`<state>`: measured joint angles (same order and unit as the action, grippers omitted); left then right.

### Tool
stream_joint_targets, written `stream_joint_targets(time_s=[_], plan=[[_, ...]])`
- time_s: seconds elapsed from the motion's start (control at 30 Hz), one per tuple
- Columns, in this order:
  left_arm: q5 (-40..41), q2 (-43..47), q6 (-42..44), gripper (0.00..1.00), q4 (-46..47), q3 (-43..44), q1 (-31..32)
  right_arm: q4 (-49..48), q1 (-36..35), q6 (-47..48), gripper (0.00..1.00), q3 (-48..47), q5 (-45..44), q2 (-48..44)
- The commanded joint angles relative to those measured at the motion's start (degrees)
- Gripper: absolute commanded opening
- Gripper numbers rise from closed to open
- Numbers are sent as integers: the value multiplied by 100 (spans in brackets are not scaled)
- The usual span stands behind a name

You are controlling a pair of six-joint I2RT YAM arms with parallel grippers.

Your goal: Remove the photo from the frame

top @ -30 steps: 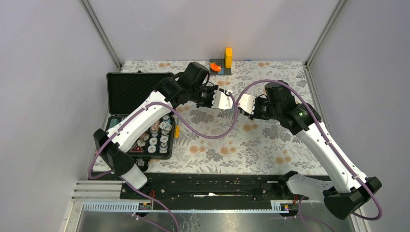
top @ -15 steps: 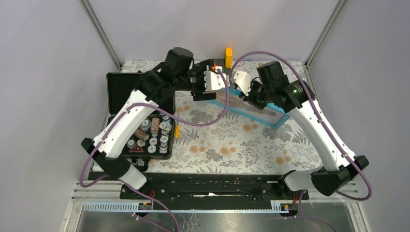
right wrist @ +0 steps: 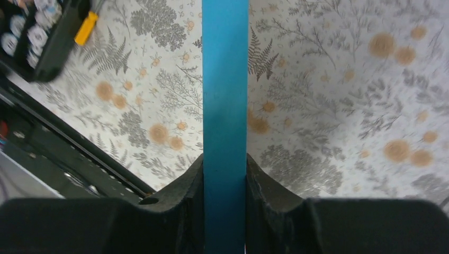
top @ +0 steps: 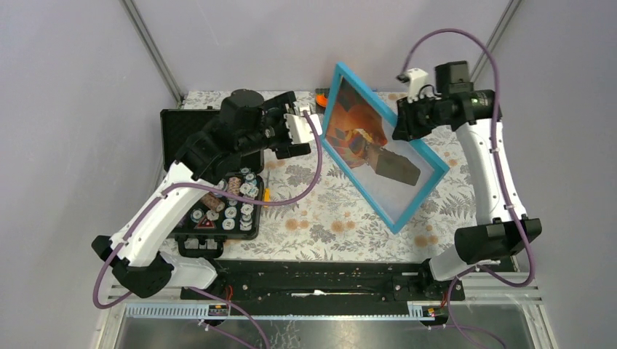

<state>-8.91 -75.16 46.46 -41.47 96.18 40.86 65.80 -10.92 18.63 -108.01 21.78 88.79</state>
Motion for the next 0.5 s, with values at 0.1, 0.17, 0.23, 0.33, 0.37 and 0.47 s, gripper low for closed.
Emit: stream_joint_targets(time_s=[0.1,0.17,0.23,0.33,0.37,0.47], plan=[[509,222,-733,89,351,-683,-29,-1484,925,-1573,0,1523,1987,-827],[477,278,-1003,90,328,-859,-44,-2065,1044,-1980,0,2170,2214,-1057],[400,330,-1265,91,271,-1010,-44,-2683,1325,-2577,0,2838,2517,-1263],[266,382,-1658,92,163,-1233,-79,-3514,1639,-3254,0,3806,2976,-1425],[225,400,-1769,92,162,-1321,-97,-3705,1736,-3396,0,4074,3117,-1448],[109,556,-2036,92,328,-1657,-151,-4478,2040,-3969,0,4977,3482,-1545]])
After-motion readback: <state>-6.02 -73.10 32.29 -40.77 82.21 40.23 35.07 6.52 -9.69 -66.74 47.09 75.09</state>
